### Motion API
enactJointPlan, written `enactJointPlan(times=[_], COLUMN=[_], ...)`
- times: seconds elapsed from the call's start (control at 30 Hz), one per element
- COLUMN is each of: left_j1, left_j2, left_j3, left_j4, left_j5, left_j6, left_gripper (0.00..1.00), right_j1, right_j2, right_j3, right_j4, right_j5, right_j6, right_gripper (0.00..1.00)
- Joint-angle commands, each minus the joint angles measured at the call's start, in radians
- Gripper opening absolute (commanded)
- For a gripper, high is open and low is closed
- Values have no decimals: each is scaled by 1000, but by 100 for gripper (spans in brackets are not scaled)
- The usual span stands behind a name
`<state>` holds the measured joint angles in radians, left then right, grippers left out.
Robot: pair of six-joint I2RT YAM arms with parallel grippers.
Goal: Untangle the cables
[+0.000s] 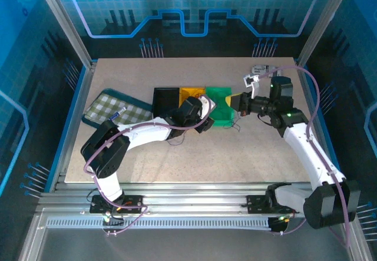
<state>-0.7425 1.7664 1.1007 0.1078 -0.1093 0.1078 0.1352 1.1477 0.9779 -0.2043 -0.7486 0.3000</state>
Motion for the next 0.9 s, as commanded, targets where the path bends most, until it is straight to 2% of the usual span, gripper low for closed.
enactJointPlan(times=[0.0,0.13,0.2,0.47,0.67,0.87], left_j1=[-2,-2,-1,-3,-4,-3], left_j2=[-77,-92,-90,-56,11,84], left_j3=[-36,-58,-61,-11,34,80], left_j4=[56,63,79,84,117,172], left_j5=[-14,-17,7,180,111,117], left_j6=[10,-1,-12,-28,-21,-50], left_gripper=[51,54,59,63,63,62], right_j1=[-30,-53,-63,-68,-67,-67], right_j2=[-24,-24,-25,-32,-47,-50], right_j3=[-21,-24,-23,-30,-36,-45], right_j4=[12,31,28,25,37,96], right_j5=[-71,-159,-192,-269,-307,-348], right_j6=[29,40,38,41,63,127], right_gripper=[0,0,0,0,0,0])
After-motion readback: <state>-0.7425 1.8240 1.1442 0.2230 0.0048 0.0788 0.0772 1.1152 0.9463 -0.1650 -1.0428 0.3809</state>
